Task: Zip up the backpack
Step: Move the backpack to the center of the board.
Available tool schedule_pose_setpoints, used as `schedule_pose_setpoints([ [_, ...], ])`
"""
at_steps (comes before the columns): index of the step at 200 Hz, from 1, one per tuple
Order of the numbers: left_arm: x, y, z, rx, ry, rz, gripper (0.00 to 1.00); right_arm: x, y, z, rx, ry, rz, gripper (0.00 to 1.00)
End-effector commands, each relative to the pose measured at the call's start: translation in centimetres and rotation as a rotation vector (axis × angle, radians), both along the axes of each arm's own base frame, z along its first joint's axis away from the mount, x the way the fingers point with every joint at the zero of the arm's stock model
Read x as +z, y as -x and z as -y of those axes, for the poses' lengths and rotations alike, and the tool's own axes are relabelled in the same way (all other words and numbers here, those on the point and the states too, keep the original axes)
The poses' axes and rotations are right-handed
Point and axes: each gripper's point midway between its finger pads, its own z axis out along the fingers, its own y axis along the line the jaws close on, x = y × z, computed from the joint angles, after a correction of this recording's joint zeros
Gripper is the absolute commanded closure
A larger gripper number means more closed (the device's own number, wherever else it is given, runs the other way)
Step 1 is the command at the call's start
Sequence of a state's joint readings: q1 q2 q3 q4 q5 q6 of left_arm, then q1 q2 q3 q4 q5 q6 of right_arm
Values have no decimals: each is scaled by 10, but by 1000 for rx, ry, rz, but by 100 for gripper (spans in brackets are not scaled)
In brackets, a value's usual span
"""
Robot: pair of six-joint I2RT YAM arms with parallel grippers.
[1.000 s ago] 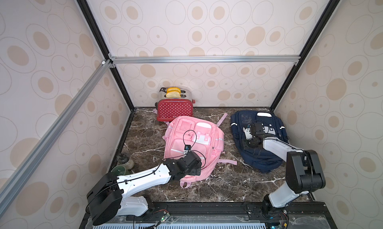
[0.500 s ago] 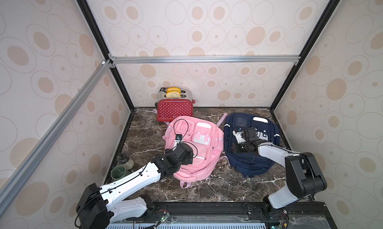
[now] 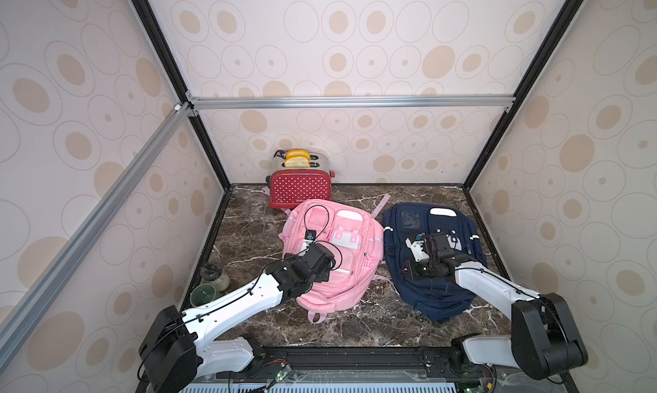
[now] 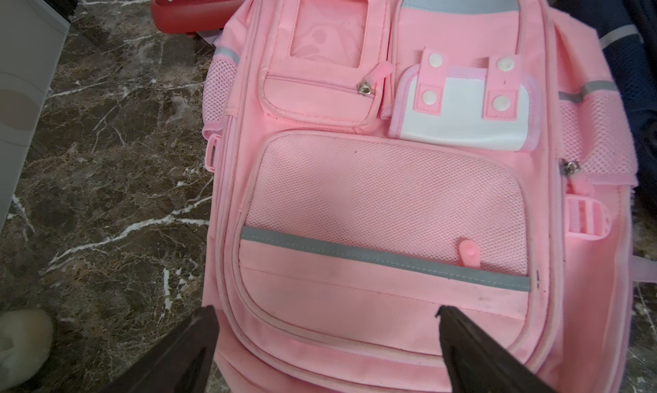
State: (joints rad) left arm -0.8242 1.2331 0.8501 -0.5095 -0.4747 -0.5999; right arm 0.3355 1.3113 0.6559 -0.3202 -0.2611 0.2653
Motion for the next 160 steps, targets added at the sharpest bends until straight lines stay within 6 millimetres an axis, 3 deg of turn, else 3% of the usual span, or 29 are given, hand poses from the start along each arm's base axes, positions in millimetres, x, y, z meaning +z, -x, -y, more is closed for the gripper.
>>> schedule_pose_setpoints([
  [1, 14, -10, 8, -11, 11, 27, 1, -15, 36, 5, 4, 26, -136, 57],
  [21, 19, -15, 7, -1, -1, 47, 1, 0, 30, 7, 1, 43, -75, 34],
  [24, 20, -16, 6, 4, -5, 53, 1, 5, 28, 8, 1, 47, -56, 24],
  [27, 21, -16, 5, 4, -7, 58, 1, 8, 27, 9, 2, 49, -45, 20],
  [31, 23, -17, 4, 5, -9, 63, 1, 16, 24, 9, 4, 53, -14, 3],
  [34, 24, -18, 3, 8, -10, 65, 1, 21, 21, 10, 1, 59, 6, 0],
  [65, 37, -32, -26, 72, 27, 89, 1, 79, -3, 23, -3, 118, 273, 0],
  [91, 66, -62, -54, 125, -16, 236, 1, 141, -38, 34, -8, 209, 561, 0],
  [107, 84, -75, -67, 139, -131, 321, 1, 165, -59, 44, -33, 302, 708, 0],
  [120, 91, -80, -78, 133, -270, 352, 1, 171, -75, 57, -63, 409, 814, 0],
  [133, 95, -81, -102, 198, -429, 372, 1, 167, -86, 70, -109, 507, 890, 0],
  [160, 71, -87, -133, 218, -509, 378, 1, 141, -91, 85, -157, 529, 947, 0],
])
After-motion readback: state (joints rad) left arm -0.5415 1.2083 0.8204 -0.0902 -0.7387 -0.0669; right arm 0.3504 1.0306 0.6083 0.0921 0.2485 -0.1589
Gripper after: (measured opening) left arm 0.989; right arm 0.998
